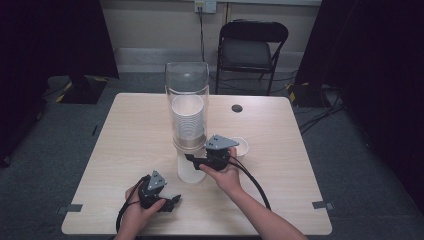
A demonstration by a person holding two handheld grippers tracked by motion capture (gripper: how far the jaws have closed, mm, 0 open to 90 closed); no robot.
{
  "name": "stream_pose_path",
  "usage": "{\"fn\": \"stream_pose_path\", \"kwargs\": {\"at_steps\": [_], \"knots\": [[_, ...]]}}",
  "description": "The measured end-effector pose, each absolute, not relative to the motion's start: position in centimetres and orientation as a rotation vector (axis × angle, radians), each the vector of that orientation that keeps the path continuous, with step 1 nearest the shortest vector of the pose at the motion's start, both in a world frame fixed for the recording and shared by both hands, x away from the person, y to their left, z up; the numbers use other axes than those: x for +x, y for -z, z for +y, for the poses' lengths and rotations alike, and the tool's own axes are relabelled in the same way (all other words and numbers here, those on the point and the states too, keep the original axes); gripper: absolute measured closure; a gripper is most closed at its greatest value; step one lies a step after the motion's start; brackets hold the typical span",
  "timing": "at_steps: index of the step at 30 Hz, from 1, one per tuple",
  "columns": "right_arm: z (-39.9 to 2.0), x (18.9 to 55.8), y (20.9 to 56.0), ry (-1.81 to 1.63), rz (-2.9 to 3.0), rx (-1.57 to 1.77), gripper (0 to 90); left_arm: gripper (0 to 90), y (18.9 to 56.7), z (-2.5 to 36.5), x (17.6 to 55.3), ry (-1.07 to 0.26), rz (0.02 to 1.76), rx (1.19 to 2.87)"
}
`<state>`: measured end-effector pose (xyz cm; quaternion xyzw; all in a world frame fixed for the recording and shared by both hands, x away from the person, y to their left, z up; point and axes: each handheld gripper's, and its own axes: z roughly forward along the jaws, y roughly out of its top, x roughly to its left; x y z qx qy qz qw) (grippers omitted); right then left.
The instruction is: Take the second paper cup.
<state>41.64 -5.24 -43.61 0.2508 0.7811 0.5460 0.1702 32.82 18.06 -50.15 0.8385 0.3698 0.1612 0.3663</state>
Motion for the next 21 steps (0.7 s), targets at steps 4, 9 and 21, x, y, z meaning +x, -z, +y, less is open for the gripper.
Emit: {"fn": "stream_pose_path", "kwargs": {"at_steps": [4,9,21], "knots": [[-5.3,41.7,43.5,-1.562,2.215,0.711,36.5,12.3,50.1,18.1,32.8,-0.414,0.950,2.156],[-4.3,41.7,43.1,-1.521,2.222,0.696,24.0,12.3,50.1,18.1,32.8,-0.414,0.951,2.155],[-4.0,42.1,42.9,-1.504,2.202,0.677,35.9,12.3,50.2,18.1,32.8,-0.414,0.950,2.155]]}}
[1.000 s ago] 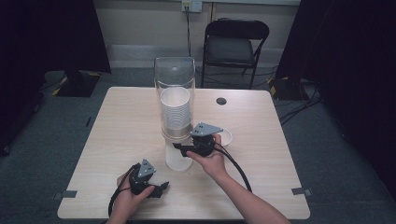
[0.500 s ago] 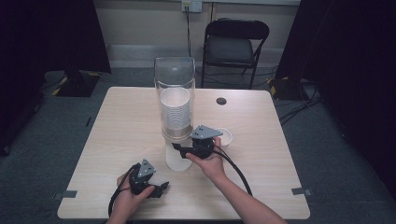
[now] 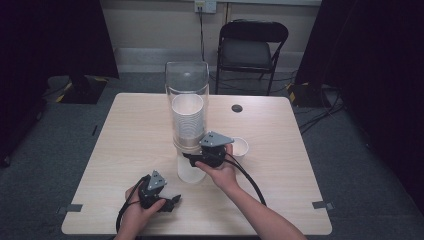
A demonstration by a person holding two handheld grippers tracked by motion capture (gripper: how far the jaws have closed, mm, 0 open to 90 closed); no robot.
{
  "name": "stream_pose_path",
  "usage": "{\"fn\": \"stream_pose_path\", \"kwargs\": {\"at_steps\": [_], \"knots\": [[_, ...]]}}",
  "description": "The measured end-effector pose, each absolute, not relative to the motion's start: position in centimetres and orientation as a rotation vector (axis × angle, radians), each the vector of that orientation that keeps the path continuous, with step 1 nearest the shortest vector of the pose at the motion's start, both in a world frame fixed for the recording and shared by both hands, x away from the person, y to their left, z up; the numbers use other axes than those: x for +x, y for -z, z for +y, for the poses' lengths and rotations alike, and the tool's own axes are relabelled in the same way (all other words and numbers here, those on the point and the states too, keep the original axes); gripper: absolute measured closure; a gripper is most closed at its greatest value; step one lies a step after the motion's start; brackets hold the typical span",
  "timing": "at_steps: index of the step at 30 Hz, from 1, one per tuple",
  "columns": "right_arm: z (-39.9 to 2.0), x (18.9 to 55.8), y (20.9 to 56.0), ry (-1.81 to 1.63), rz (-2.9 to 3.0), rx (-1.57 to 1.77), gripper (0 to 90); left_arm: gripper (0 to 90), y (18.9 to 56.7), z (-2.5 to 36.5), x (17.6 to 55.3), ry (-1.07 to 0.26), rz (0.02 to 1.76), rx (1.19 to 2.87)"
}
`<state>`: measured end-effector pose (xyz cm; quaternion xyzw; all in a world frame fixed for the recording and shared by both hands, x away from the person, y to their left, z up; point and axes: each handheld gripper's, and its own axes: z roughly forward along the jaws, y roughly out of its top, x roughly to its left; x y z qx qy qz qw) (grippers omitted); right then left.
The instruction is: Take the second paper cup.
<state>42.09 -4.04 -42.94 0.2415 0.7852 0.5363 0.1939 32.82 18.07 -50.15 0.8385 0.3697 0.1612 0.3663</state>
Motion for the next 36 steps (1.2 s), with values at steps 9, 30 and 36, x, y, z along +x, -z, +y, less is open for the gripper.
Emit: {"fn": "stream_pose_path", "kwargs": {"at_steps": [9,30,36], "knots": [[-4.5,41.5,45.1,-1.432,2.302,0.700,36.2,12.1,50.2,18.1,32.8,-0.412,0.950,2.156],[-4.3,41.6,42.8,-1.465,2.249,0.684,31.3,12.0,50.2,18.0,32.8,-0.410,0.949,2.156],[-4.2,41.7,44.0,-1.468,2.240,0.690,34.3,12.0,50.1,18.0,32.8,-0.411,0.949,2.157]]}}
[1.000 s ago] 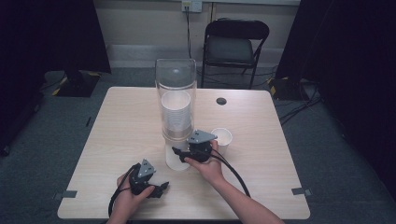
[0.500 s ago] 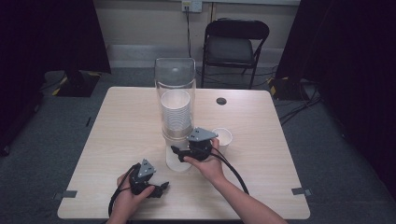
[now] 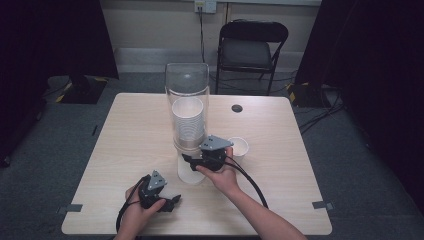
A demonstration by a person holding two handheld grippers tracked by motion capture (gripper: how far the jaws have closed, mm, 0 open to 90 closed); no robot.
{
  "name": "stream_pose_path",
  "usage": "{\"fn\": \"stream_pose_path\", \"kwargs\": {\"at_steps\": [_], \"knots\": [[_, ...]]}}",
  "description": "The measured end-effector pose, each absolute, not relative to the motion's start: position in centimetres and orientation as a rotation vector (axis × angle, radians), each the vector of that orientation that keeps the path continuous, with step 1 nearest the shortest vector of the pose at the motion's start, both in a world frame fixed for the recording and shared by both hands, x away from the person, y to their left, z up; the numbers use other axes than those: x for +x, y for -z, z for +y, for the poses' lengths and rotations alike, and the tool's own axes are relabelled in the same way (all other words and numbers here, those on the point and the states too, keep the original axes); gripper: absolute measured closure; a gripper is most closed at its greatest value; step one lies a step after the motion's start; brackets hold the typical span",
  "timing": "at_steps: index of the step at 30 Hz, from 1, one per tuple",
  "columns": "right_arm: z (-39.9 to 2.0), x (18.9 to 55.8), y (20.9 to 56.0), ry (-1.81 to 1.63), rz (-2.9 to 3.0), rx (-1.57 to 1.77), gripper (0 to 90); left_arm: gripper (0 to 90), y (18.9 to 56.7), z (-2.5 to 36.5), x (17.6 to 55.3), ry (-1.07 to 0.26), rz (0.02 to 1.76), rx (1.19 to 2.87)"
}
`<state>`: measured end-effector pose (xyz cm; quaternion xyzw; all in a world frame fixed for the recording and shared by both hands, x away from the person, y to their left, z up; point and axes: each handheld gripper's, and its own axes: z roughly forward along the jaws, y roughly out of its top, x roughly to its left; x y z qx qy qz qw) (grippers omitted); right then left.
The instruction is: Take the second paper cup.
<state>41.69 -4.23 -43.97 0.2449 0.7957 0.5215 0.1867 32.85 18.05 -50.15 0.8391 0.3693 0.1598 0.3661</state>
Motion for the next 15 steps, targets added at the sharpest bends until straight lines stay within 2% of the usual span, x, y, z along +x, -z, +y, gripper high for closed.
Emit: {"fn": "stream_pose_path", "kwargs": {"at_steps": [1,2,3,10,15], "knots": [[-4.4,41.9,45.0,-1.389,2.324,0.713,38.1,12.0,50.1,18.0,32.8,-0.411,0.949,2.157],[-4.4,41.9,46.8,-1.268,2.414,0.718,37.4,12.0,50.1,18.0,32.8,-0.419,0.954,2.165],[-4.9,41.5,48.3,-1.314,2.379,0.709,37.4,12.0,50.1,18.1,32.8,-0.412,0.953,2.171],[-5.1,41.6,46.9,-1.321,2.430,0.721,33.6,11.0,50.1,18.1,33.0,-0.400,0.945,2.169],[-6.0,41.1,47.5,-1.295,2.456,0.722,32.9,10.8,50.1,18.0,33.0,-0.402,0.944,2.170]]}}
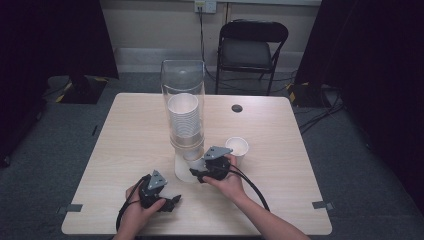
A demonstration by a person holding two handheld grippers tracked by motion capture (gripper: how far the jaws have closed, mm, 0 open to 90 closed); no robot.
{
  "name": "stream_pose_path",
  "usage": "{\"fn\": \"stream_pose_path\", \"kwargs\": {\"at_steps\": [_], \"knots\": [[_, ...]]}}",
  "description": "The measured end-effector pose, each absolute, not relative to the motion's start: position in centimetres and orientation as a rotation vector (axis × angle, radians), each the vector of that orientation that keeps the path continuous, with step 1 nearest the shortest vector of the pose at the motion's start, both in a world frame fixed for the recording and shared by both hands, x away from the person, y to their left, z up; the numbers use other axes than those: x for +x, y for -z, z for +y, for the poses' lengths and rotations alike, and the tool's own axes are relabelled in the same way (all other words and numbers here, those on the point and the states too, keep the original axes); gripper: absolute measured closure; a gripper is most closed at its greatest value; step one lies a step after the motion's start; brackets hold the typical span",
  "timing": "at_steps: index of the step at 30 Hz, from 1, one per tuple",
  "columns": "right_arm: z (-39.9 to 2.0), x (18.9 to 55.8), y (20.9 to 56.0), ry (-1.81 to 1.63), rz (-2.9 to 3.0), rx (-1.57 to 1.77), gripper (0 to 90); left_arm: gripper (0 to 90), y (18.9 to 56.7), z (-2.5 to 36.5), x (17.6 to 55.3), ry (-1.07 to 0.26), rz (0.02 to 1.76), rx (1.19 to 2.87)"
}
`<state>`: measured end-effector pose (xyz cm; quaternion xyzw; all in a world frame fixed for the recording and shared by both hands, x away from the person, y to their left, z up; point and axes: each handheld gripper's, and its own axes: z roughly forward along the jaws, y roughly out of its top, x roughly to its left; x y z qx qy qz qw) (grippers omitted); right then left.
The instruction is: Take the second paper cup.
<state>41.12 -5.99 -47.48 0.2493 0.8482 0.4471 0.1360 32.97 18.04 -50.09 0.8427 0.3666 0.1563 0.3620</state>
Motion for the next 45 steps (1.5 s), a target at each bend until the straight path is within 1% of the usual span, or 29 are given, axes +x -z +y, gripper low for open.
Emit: {"fn": "stream_pose_path", "kwargs": {"at_steps": [11,23,33,38,45], "knots": [[-7.8,40.0,47.2,-1.222,2.463,0.705,32.4,10.8,50.1,18.0,32.9,-0.406,0.957,2.165],[-12.4,39.1,48.7,-1.240,2.395,0.778,30.3,10.7,50.2,17.9,32.9,-0.407,0.953,2.148],[-12.9,39.3,48.9,-1.232,2.403,0.799,29.1,10.7,50.2,17.9,32.9,-0.407,0.953,2.149],[-13.0,39.1,49.0,-1.215,2.416,0.793,23.6,10.6,50.1,17.9,32.9,-0.408,0.955,2.157],[-13.9,39.0,48.7,-1.211,2.414,0.818,19.8,10.2,50.1,17.9,33.0,-0.407,0.950,2.164]]}}
